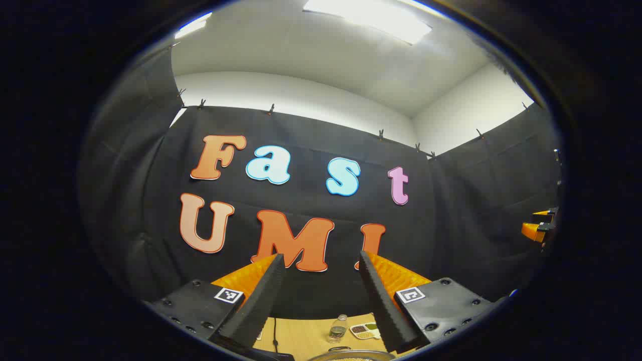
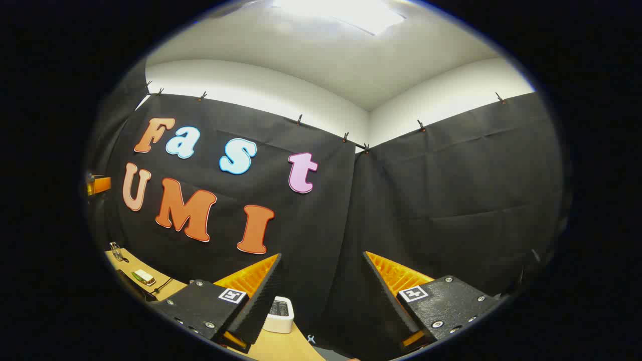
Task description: First push the handle of the pot to place it horizontally, then grasp the pot with both hands and set it on the induction cooktop.
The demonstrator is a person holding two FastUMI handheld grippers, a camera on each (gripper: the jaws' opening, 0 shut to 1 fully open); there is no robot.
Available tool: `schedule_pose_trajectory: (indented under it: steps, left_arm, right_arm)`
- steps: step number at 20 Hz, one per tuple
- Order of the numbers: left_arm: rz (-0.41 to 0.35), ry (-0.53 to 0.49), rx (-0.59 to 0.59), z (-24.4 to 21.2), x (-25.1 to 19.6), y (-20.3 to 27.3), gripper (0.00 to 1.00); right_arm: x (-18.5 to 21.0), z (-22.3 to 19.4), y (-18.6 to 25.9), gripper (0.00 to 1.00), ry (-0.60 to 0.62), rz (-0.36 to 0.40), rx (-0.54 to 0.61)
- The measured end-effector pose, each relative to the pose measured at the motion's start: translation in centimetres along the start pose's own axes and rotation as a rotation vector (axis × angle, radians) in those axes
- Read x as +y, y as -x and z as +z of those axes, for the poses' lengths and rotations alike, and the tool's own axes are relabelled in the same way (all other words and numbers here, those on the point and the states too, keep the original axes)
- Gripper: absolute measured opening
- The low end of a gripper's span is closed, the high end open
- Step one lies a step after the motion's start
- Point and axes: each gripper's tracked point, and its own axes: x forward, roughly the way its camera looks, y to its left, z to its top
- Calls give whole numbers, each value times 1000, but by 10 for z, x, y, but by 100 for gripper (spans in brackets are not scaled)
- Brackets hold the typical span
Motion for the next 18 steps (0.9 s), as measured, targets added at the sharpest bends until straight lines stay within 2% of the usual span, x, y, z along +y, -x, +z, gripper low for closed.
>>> schedule_pose_trajectory:
  steps: [1,4,5,18]
  left_arm:
    - [3,4,-5,1,-1,1,95]
    - [-2,14,-5,1,-2,1,95]
    - [-3,13,-2,0,-3,1,95]
    - [-66,-31,-7,-16,-19,-1,95]
  right_arm:
    - [-3,3,-1,92,7,-8,-10]
    - [-4,7,4,95,-3,-9,-28]
    - [-6,7,5,93,-5,-7,-30]
    - [-15,-5,1,95,0,-45,-13]
